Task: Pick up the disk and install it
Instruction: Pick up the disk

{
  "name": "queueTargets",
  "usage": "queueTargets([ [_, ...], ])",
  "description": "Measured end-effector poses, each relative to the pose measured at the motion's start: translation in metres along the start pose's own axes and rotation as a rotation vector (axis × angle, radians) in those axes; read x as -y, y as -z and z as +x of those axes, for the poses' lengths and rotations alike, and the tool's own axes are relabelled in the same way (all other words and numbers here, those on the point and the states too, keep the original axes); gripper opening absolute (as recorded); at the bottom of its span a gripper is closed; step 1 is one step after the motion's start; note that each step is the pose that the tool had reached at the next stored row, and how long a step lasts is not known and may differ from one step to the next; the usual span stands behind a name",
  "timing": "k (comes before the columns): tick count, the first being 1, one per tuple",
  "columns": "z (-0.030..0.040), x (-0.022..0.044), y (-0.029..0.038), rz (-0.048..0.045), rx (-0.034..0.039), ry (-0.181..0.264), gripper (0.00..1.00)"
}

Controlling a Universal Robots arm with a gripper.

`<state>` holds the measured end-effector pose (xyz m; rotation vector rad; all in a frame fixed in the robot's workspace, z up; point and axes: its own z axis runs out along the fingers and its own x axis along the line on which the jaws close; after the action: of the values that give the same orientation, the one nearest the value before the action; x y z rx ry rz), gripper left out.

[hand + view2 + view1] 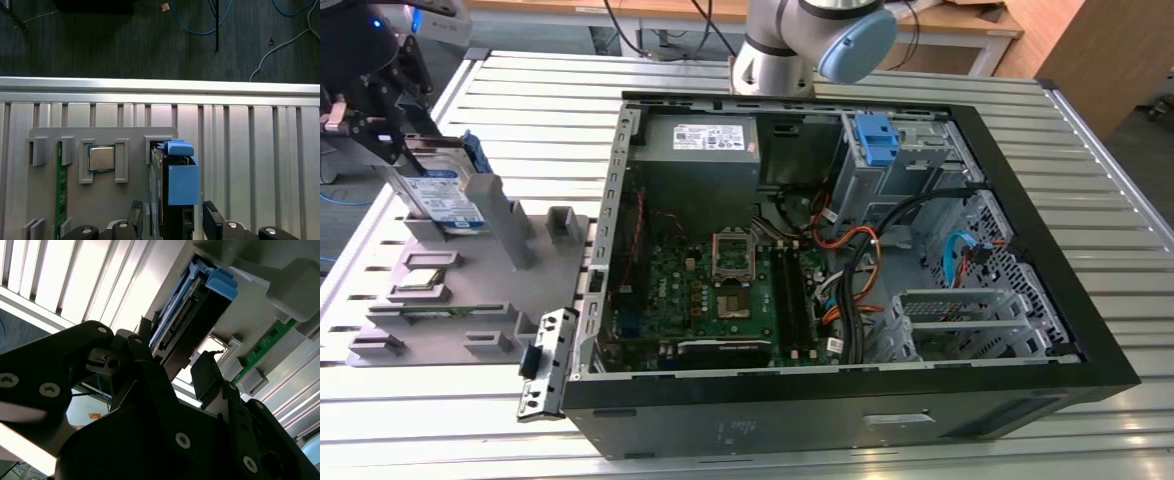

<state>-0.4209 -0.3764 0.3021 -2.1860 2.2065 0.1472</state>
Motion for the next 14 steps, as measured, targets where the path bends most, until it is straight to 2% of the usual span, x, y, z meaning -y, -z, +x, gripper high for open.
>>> queueTargets([
  [3, 0.0, 0.0, 0.0002, -0.0014, 0.0, 0.0, 0.59],
  [4, 0.0, 0.0006, 0.0001, -0.0095, -0.0002, -0.001, 0.59],
  [5, 0.0, 0.0011, 0.0001, -0.0219, -0.0004, -0.002, 0.59],
  [6, 0.0, 0.0018, -0.0001, -0.0383, -0.0005, -0.003, 0.59],
  [7, 0.0, 0.0021, -0.0003, -0.0472, -0.0003, -0.004, 0.59],
  [12, 0.0, 0.0021, -0.0002, -0.0502, -0.0005, -0.005, 0.59],
  [14, 0.0, 0.004, -0.0001, -0.0504, -0.0005, -0.004, 0.59],
])
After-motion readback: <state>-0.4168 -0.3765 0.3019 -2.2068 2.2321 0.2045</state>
